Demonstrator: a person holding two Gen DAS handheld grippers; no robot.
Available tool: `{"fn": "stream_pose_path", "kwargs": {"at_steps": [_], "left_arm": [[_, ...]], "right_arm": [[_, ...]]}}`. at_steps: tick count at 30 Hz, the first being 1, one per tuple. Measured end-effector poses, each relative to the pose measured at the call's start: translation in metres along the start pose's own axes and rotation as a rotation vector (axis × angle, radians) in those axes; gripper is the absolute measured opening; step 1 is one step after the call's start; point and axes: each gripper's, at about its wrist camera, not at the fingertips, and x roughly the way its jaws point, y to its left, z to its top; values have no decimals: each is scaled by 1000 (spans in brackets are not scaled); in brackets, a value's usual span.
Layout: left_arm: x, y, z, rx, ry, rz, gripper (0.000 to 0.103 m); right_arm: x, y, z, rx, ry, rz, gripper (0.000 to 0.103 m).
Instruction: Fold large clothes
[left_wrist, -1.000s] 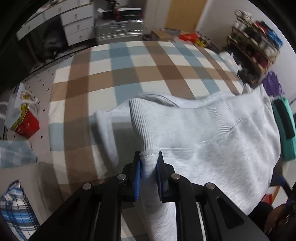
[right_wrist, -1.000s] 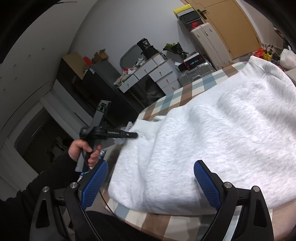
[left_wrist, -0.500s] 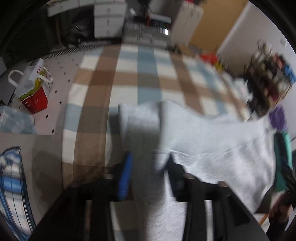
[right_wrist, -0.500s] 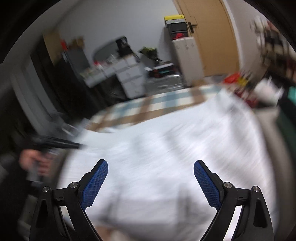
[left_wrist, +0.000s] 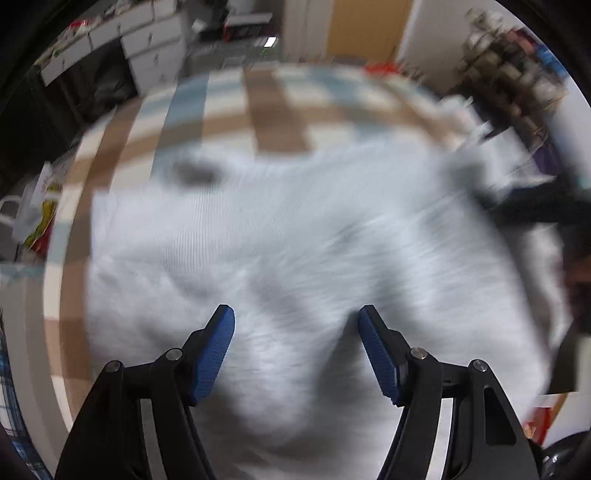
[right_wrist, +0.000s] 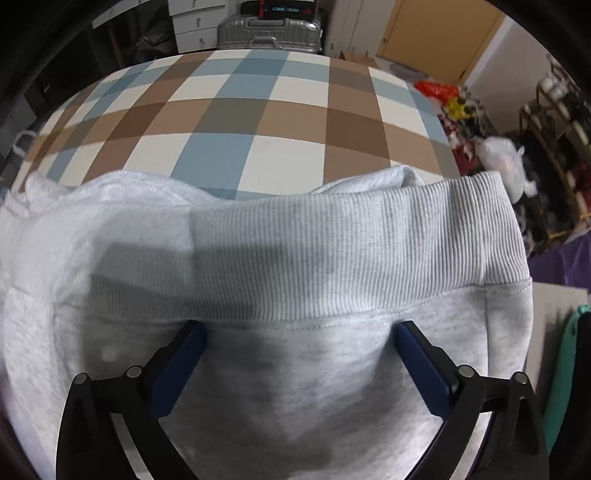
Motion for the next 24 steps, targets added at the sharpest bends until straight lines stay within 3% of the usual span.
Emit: {"fn": "stream_pose_path", "kwargs": {"at_steps": [2,5,6,9,10,11,13,14,16,19,20,22,24], "left_arm": [[11,23,-2,-73,-9,-88,67],[8,38,6,-82,-16,-89,67],[8,42,8,-77,-28,-77,67],[8,44,3,-60,-42,-85,67],[6,45,0,-43,-55,-77,67],[7,43,-2,-21,-63,-62,67],[8,43,-4,14,-81,-34,67],[7,45,-5,18,-84,-35,67],[8,38,-5,12,-80,-48,67],[8,36,-3,13,-71,-67,67],[8,36,-3,16,-69,-69,67],[4,34,-4,3,-65,-58,67],[-14,30,-8,-37,-99,-12,65]], "right_arm": [[-24,-4,-3,23,-58,35,84],[-63,11,-9,18,-136,225,81],[-68,26,-4,-14,-141,243,81],[-66,73,8,-119,-142,211,81],[-53,84,15,-151,-114,185,74],[-36,95,22,-172,-79,144,60],[-1,111,26,-168,-9,76,65],[4,115,28,-167,-21,65,71],[6,121,35,-174,-20,36,72],[-3,117,37,-171,-5,35,68],[-14,113,35,-170,-30,53,57],[-38,99,28,-125,-68,122,49],[-61,89,9,-113,-73,185,49]]}}
